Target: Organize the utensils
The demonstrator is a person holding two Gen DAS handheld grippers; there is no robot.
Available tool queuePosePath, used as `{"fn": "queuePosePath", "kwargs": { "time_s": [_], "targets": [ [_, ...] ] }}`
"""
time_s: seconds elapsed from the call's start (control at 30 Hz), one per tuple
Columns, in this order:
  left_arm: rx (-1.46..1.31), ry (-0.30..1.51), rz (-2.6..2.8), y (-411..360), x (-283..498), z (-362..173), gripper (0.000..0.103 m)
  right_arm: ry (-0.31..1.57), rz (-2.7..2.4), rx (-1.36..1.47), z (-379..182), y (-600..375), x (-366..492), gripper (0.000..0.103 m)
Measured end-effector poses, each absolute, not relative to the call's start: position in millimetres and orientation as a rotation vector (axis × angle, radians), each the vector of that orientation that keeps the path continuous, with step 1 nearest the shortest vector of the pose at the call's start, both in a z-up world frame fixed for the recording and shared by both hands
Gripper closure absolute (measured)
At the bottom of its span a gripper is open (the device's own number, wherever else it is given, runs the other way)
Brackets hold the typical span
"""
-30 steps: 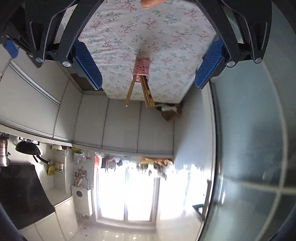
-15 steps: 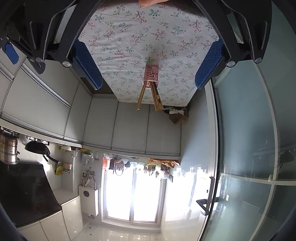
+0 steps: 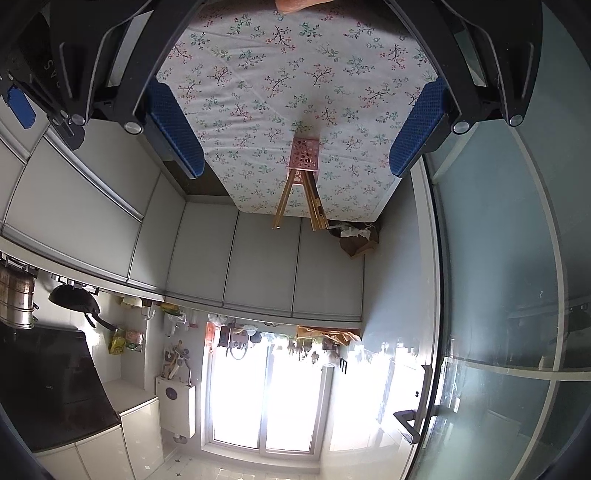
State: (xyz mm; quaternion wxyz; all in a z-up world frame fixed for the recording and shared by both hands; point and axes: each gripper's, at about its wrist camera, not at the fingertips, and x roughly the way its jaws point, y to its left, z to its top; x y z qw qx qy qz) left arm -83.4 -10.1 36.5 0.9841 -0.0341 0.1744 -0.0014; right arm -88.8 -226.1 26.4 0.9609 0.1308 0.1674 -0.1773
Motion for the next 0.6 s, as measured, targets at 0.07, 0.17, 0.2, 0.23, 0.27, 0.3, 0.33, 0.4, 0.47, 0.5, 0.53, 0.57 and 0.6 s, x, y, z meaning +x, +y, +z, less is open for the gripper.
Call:
{"fn": "queuePosePath", "kwargs": {
  "time_s": [0.07,0.17,0.2,0.23,0.27,0.3,0.33,0.4,0.47,0.5,0.53,0.57,0.6],
  "targets": [
    [-0.066,0.354,-0.003,-9.4,-82.9,35.8,0.007,0.341,-0.355,0.263,26.1,-226.4,-88.2,0.006],
    [-0.068,0.360,-0.004,-8.7,-81.2,35.4,0.007,0.342,-0.354,0.261,25.9,-226.5,-87.4,0.006],
    [-0.069,0.363,-0.005,-8.4,-80.3,35.1,0.007,0.344,-0.353,0.260,26.0,-226.9,-86.6,0.006],
    [-0.069,0.364,-0.006,-7.7,-79.6,35.0,0.007,0.347,-0.352,0.260,25.8,-227.1,-86.0,0.006],
    [-0.069,0.365,-0.005,-7.3,-79.1,34.8,0.007,0.349,-0.352,0.260,26.0,-227.0,-85.3,0.006],
    [-0.069,0.365,-0.005,-7.1,-78.6,34.6,0.007,0.353,-0.350,0.260,26.2,-227.3,-84.5,0.006],
    [-0.071,0.366,-0.006,-6.6,-78.2,34.4,0.007,0.354,-0.349,0.260,26.5,-227.8,-83.8,0.006],
    [-0.072,0.366,-0.003,-5.8,-77.6,34.4,0.007,0.354,-0.350,0.259,27.4,-228.7,-83.1,0.006],
    [-0.071,0.366,-0.004,-5.6,-77.6,34.1,0.007,0.353,-0.347,0.256,27.9,-228.2,-82.9,0.006],
    [-0.072,0.366,-0.005,-5.1,-77.4,34.2,0.007,0.352,-0.345,0.253,28.1,-227.6,-83.0,0.006],
    [-0.073,0.364,-0.003,-5.8,-77.8,34.1,0.007,0.350,-0.345,0.250,28.3,-226.7,-83.0,0.006],
    [-0.074,0.362,0.000,-5.7,-78.2,33.9,0.007,0.350,-0.343,0.248,28.2,-225.0,-82.9,0.006],
    [-0.075,0.358,0.004,-5.6,-78.4,34.0,0.007,0.349,-0.341,0.245,28.4,-224.1,-82.8,0.006]
  ]
}}
